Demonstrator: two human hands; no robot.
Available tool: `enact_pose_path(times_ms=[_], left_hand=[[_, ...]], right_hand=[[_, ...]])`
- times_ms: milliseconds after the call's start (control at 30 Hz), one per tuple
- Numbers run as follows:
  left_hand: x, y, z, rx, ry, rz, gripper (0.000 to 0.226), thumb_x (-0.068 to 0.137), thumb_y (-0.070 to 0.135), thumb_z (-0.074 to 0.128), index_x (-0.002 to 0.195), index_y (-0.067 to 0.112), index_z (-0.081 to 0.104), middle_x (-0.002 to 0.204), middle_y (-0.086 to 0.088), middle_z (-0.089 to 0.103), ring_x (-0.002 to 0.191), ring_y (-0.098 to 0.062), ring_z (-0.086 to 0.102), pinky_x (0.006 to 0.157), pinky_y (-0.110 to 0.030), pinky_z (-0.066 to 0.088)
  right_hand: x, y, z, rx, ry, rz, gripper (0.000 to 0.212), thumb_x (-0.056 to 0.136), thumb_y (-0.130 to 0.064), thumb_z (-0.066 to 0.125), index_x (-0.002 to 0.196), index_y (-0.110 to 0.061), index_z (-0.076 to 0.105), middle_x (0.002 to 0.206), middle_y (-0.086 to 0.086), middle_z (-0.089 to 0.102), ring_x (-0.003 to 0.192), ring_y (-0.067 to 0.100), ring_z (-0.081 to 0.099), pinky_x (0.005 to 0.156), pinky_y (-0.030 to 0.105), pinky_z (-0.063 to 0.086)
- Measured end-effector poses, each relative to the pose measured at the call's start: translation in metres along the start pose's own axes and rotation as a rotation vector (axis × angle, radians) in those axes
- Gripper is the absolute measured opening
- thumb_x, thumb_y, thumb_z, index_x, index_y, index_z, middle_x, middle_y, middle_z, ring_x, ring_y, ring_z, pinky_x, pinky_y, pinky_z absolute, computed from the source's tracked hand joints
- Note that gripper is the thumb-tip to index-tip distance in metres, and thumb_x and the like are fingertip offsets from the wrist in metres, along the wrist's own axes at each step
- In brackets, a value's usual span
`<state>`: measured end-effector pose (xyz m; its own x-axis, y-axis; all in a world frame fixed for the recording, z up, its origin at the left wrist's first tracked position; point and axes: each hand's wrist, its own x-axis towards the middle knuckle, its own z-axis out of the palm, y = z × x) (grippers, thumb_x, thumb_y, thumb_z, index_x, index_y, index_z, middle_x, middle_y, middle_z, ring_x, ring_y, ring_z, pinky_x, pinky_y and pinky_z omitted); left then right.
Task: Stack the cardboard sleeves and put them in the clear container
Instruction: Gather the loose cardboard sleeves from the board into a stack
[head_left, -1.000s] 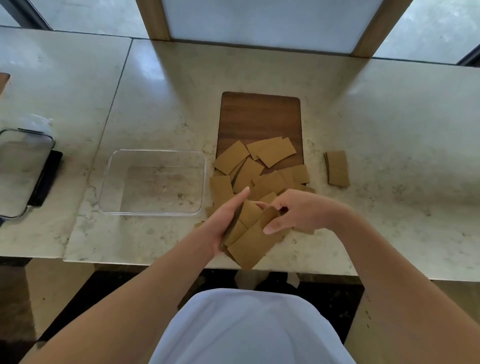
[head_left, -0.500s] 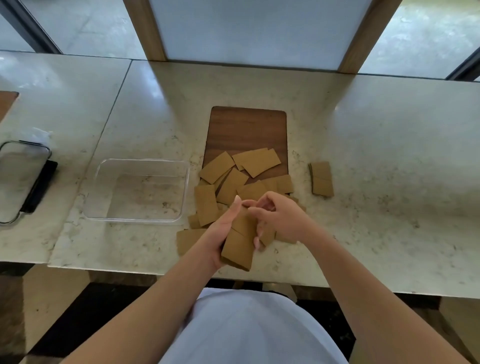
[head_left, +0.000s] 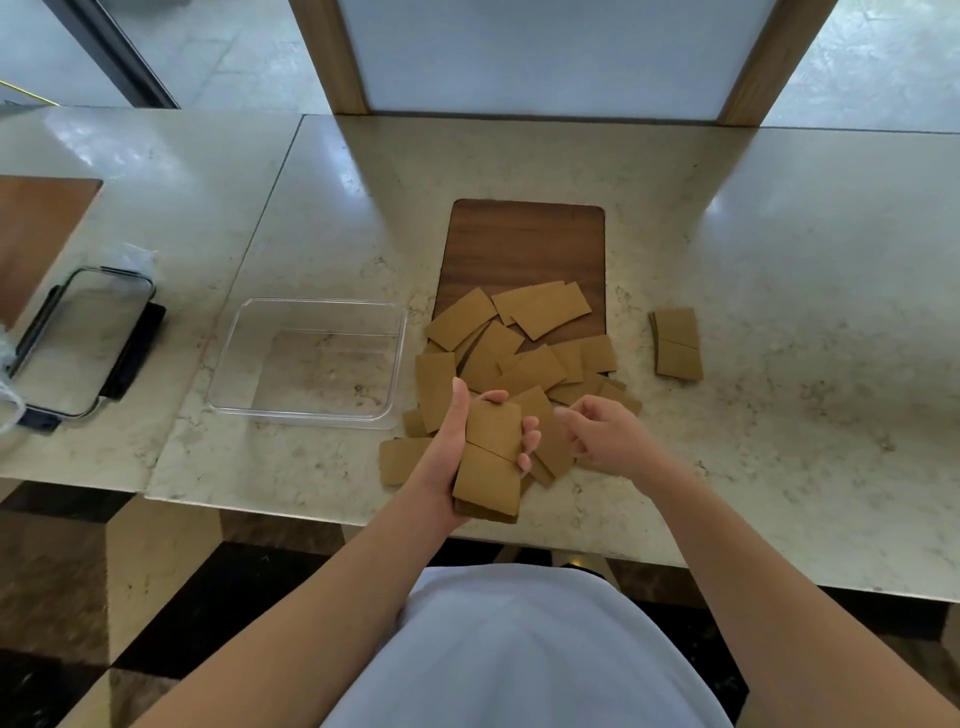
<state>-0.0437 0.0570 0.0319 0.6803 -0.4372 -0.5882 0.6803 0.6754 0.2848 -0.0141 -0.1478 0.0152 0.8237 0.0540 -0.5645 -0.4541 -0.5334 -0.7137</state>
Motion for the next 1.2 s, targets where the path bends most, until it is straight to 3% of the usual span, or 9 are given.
enact_pose_path(times_ms=[167, 267, 367, 633, 733, 800, 967, 1100, 1200], left_hand=[[-0.002, 0.011, -0.02, -0.132, -0.011, -0.043, 0.064, 0.099, 0.069, 0.042, 0.121, 0.013, 0.065, 0.111, -0.027, 0.066, 0.094, -0.041, 0.07, 0.075, -0.043, 0.061], [-0.006, 0.014, -0.031, -0.118, -0.05, -0.047, 0.059, 0.096, 0.065, 0.053, 0.13, 0.019, 0.064, 0.119, -0.026, 0.063, 0.103, -0.041, 0.066, 0.086, -0.049, 0.056], [-0.009, 0.008, -0.036, -0.078, -0.034, -0.022, 0.056, 0.091, 0.059, 0.066, 0.131, 0.02, 0.063, 0.119, -0.024, 0.064, 0.102, -0.039, 0.067, 0.085, -0.049, 0.056], [-0.015, 0.0, -0.044, -0.056, 0.074, -0.01, 0.05, 0.091, 0.052, 0.069, 0.128, 0.019, 0.064, 0.11, -0.023, 0.067, 0.091, -0.036, 0.069, 0.075, -0.045, 0.058], [-0.015, -0.002, -0.047, -0.049, 0.11, -0.036, 0.047, 0.094, 0.053, 0.064, 0.126, 0.019, 0.063, 0.107, -0.022, 0.068, 0.088, -0.035, 0.07, 0.072, -0.044, 0.059], [-0.014, -0.002, -0.045, -0.042, 0.112, -0.054, 0.046, 0.097, 0.055, 0.06, 0.126, 0.02, 0.062, 0.104, -0.022, 0.067, 0.086, -0.035, 0.069, 0.07, -0.043, 0.059], [-0.012, -0.003, -0.043, -0.014, 0.098, -0.144, 0.065, 0.097, 0.063, 0.055, 0.132, 0.009, 0.064, 0.102, -0.023, 0.071, 0.079, -0.033, 0.069, 0.068, -0.042, 0.06], [-0.006, -0.005, -0.038, 0.076, 0.042, -0.162, 0.071, 0.094, 0.069, 0.053, 0.11, 0.005, 0.079, 0.103, -0.024, 0.072, 0.077, -0.035, 0.067, 0.067, -0.041, 0.056], [-0.004, -0.002, -0.037, 0.165, 0.029, -0.17, 0.071, 0.089, 0.071, 0.061, 0.109, 0.005, 0.079, 0.104, -0.024, 0.072, 0.08, -0.036, 0.069, 0.068, -0.041, 0.059]], right_hand=[[0.019, 0.011, 0.018, -0.224, 0.114, 0.044, 0.025, 0.096, -0.039, 0.065, 0.109, -0.017, 0.06, 0.111, 0.003, 0.064, 0.092, 0.015, 0.06, 0.073, 0.029, 0.049], [0.024, 0.015, 0.038, -0.427, 0.211, 0.039, 0.057, 0.088, -0.051, 0.07, 0.13, -0.017, 0.053, 0.129, 0.007, 0.05, 0.119, 0.026, 0.047, 0.095, 0.037, 0.045], [0.021, 0.019, 0.056, -0.645, 0.245, 0.015, 0.078, 0.079, -0.067, 0.071, 0.135, -0.018, 0.047, 0.132, 0.007, 0.047, 0.125, 0.03, 0.042, 0.099, 0.042, 0.046], [0.016, 0.033, 0.06, -0.603, 0.352, -0.074, 0.068, 0.079, -0.063, 0.073, 0.126, -0.018, 0.054, 0.125, 0.005, 0.051, 0.118, 0.027, 0.043, 0.098, 0.041, 0.041], [0.01, 0.031, 0.047, -0.35, 0.294, -0.116, 0.066, 0.076, -0.053, 0.082, 0.126, -0.023, 0.052, 0.122, -0.004, 0.052, 0.12, 0.023, 0.044, 0.101, 0.043, 0.042], [0.005, 0.023, 0.035, -0.209, 0.167, -0.223, 0.063, 0.075, -0.045, 0.087, 0.123, -0.034, 0.048, 0.116, -0.016, 0.049, 0.119, 0.019, 0.044, 0.1, 0.042, 0.044], [-0.008, -0.005, 0.021, -0.078, -0.083, -0.514, 0.064, 0.072, -0.035, 0.089, 0.122, -0.047, 0.052, 0.132, -0.021, 0.045, 0.125, 0.007, 0.045, 0.103, 0.046, 0.051], [-0.01, -0.023, 0.016, -0.364, -0.228, -0.637, 0.071, 0.078, -0.023, 0.088, 0.127, -0.054, 0.047, 0.137, -0.022, 0.032, 0.121, 0.01, 0.044, 0.092, 0.027, 0.054], [-0.012, -0.034, 0.019, -0.574, -0.232, -0.749, 0.077, 0.08, -0.02, 0.086, 0.135, -0.05, 0.042, 0.145, -0.017, 0.031, 0.13, 0.013, 0.034, 0.1, 0.029, 0.046]])
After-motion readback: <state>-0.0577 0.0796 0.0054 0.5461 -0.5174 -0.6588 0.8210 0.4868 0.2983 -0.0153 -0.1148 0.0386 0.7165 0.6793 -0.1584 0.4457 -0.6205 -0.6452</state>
